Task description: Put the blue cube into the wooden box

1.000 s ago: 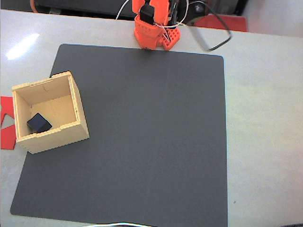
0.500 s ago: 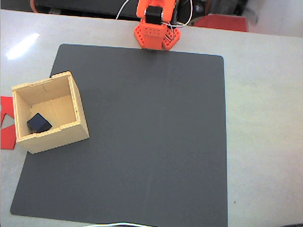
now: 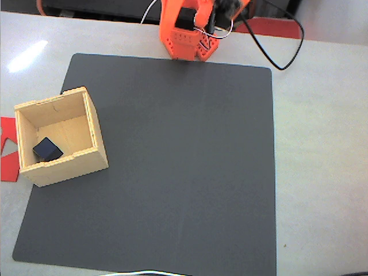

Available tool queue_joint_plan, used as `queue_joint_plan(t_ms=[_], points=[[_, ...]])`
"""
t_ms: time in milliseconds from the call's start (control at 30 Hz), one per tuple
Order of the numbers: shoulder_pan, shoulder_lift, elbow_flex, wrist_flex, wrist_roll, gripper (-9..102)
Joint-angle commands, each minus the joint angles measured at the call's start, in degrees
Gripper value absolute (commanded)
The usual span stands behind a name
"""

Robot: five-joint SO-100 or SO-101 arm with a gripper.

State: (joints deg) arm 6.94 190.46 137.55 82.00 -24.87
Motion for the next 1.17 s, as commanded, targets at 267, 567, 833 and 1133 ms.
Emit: queue_joint_plan(t_ms=[267, 567, 833, 1133], points=[[-4.2, 0.8, 17.6, -3.0, 2.4, 0], [-3.2, 0.8, 25.4, -4.1, 5.8, 0], [-2.1, 0.8, 34.2, -9.0, 10.2, 0], [8.8, 0.8, 34.5, -11.1, 12.8, 0]])
